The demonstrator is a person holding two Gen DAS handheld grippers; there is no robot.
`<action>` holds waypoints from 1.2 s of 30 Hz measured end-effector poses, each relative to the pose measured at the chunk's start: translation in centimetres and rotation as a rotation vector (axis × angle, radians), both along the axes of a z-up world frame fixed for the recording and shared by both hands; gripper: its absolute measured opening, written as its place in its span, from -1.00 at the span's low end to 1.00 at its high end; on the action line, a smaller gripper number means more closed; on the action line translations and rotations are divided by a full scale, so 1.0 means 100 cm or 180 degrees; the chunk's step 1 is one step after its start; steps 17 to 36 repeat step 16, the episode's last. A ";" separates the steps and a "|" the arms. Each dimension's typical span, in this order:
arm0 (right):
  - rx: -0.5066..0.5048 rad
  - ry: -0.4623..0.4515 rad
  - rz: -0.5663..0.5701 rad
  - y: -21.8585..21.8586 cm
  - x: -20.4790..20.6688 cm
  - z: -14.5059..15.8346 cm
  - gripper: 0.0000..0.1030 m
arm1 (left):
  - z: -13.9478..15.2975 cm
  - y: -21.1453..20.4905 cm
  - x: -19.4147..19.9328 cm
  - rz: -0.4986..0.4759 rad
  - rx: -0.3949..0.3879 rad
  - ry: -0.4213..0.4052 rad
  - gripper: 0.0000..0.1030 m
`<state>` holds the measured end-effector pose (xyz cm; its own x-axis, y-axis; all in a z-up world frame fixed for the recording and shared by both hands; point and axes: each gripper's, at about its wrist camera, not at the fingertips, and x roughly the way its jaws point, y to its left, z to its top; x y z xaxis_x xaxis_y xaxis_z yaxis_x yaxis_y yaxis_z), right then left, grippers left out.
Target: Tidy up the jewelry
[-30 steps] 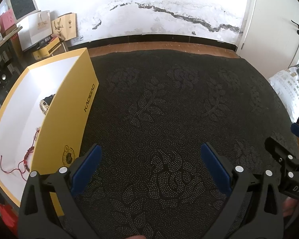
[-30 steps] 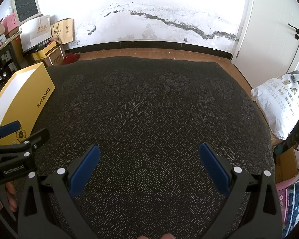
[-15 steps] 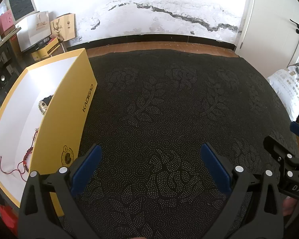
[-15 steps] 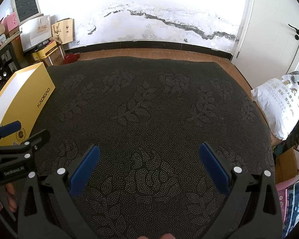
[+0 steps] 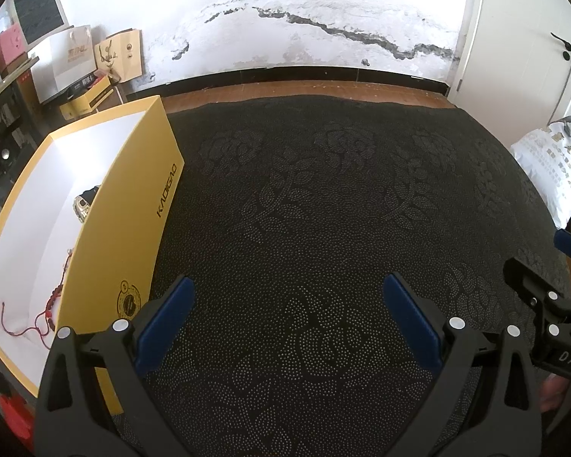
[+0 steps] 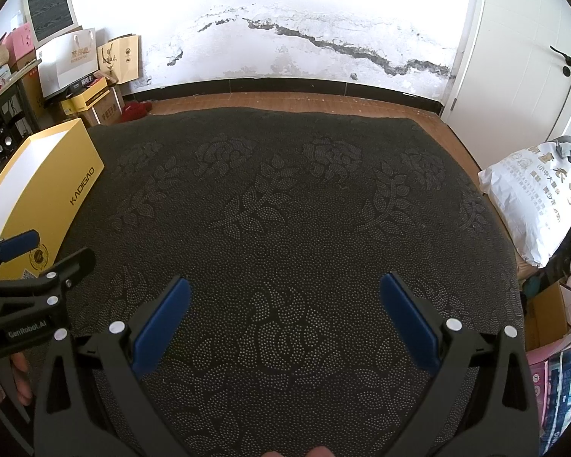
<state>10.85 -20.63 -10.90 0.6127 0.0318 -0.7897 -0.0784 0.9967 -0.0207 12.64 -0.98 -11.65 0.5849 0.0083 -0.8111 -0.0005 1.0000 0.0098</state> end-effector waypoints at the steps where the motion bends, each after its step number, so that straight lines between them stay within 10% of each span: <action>1: 0.0000 0.0002 0.0000 0.000 0.000 0.000 0.87 | 0.000 0.000 0.000 -0.0005 -0.0009 -0.0003 0.88; 36: -0.0009 -0.0001 -0.0006 -0.001 0.000 -0.002 0.87 | -0.001 -0.002 0.003 0.0006 0.0028 0.0014 0.88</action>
